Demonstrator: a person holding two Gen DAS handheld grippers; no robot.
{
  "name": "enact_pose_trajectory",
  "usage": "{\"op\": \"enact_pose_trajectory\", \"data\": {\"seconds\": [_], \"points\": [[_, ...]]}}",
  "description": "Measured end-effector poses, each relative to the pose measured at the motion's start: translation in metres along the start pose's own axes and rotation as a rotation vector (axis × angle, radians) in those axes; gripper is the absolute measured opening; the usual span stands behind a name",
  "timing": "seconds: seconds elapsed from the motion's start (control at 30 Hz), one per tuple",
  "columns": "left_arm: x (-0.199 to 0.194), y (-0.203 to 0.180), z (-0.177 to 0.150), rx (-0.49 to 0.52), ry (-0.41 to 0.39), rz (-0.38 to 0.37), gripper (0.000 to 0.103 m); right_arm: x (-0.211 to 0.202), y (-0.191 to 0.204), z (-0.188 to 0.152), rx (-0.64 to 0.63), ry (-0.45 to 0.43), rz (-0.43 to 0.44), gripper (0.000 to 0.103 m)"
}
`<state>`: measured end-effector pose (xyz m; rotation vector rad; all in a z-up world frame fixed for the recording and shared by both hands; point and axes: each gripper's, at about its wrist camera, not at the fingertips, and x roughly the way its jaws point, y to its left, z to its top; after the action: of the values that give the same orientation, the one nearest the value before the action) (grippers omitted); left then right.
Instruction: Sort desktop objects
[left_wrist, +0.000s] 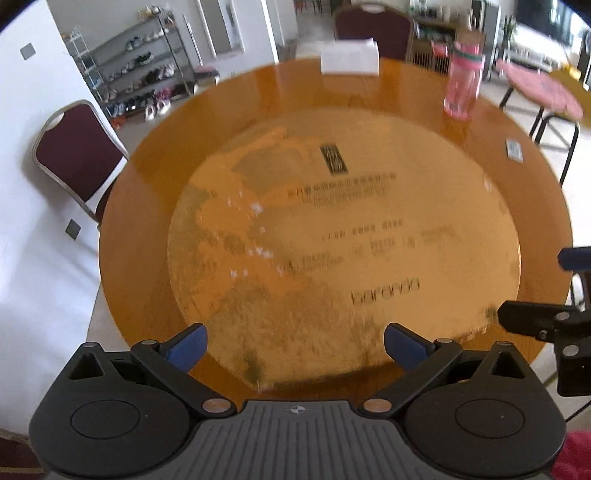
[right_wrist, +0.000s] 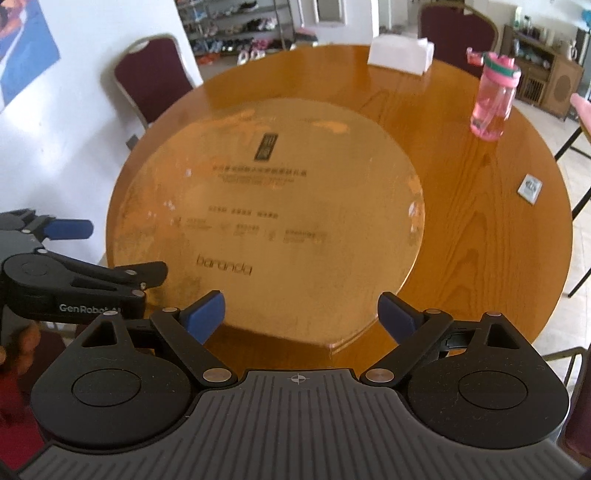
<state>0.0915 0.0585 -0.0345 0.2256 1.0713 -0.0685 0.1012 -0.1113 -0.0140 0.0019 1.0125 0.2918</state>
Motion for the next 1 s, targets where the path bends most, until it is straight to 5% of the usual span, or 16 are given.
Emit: {"op": "enact_pose_trajectory", "data": {"seconds": [0.17, 0.57, 1.0], "points": [[0.002, -0.002, -0.011, -0.011, 0.044, -0.035, 0.102, 0.002, 0.005, -0.008, 0.0, 0.029, -0.015, 0.093], [-0.01, 0.009, -0.016, 0.001, 0.007, -0.06, 0.102, -0.009, 0.02, -0.024, 0.081, 0.0, -0.053, 0.093], [-0.052, -0.018, -0.049, -0.096, -0.022, 0.005, 0.102, -0.043, 0.014, -0.063, 0.056, -0.029, -0.068, 0.093]]}}
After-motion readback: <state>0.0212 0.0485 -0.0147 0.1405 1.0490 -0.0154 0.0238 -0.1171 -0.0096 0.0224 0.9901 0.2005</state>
